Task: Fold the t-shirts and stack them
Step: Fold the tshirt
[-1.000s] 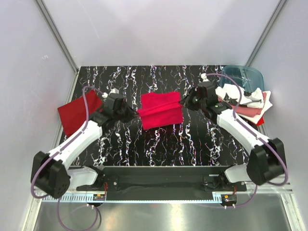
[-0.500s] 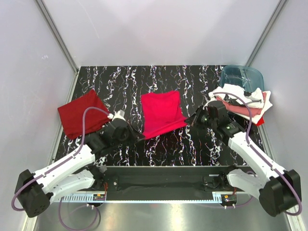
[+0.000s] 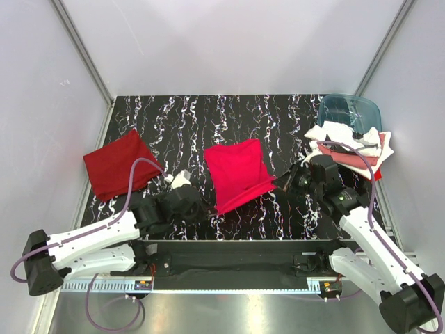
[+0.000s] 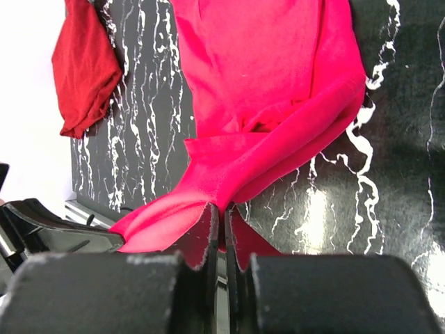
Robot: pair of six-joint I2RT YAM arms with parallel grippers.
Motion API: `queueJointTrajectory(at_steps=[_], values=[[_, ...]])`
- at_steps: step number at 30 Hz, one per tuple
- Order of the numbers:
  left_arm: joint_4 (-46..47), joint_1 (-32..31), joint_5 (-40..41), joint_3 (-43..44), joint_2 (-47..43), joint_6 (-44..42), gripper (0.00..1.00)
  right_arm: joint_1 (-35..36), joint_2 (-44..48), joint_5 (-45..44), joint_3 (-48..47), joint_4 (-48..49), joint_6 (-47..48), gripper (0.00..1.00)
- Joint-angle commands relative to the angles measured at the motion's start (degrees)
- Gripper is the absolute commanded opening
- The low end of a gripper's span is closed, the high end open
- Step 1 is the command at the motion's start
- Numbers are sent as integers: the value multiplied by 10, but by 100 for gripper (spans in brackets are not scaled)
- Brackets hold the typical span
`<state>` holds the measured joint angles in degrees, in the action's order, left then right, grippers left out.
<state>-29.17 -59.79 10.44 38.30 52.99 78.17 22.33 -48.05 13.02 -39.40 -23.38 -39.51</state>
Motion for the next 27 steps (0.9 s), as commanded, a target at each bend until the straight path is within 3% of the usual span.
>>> queueJointTrajectory(at_steps=[1, 9, 16, 22, 27], values=[[-48, -13, 42, 25, -4, 29, 0, -8, 9, -32, -7, -4, 10, 0], [-61, -67, 66, 52, -14, 59, 0, -9, 34, -61, -6, -9, 7, 0], [-91, -75, 78, 72, -18, 70, 0, -9, 46, -71, -3, -9, 3, 0], [-125, -74, 117, 90, -48, 87, 0, -8, 17, -95, -24, 3, 20, 0], [-150, -54, 145, 106, -50, 97, 5, -9, -58, -109, -71, 13, 33, 0]])
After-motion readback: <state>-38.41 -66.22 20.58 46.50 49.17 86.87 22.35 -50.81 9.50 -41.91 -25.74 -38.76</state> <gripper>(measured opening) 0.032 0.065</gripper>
